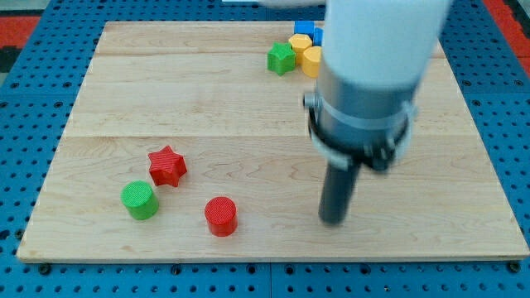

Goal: Push the red circle into the red star

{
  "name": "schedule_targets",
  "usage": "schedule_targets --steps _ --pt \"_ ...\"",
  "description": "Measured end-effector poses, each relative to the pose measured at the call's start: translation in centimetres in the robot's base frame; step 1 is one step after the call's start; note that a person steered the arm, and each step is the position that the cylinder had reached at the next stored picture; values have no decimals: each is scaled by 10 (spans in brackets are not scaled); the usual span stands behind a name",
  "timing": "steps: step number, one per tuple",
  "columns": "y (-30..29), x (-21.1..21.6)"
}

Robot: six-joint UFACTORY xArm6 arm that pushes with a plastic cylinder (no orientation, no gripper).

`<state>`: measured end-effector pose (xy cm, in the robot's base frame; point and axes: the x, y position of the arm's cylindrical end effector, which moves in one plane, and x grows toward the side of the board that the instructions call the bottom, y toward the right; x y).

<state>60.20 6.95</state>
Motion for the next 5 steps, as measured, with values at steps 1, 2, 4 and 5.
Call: schedule_targets --steps 1,2,4,5 --pt "-44 16" --pt "-110 -18" --pt "-164 -22" --pt "-173 -79"
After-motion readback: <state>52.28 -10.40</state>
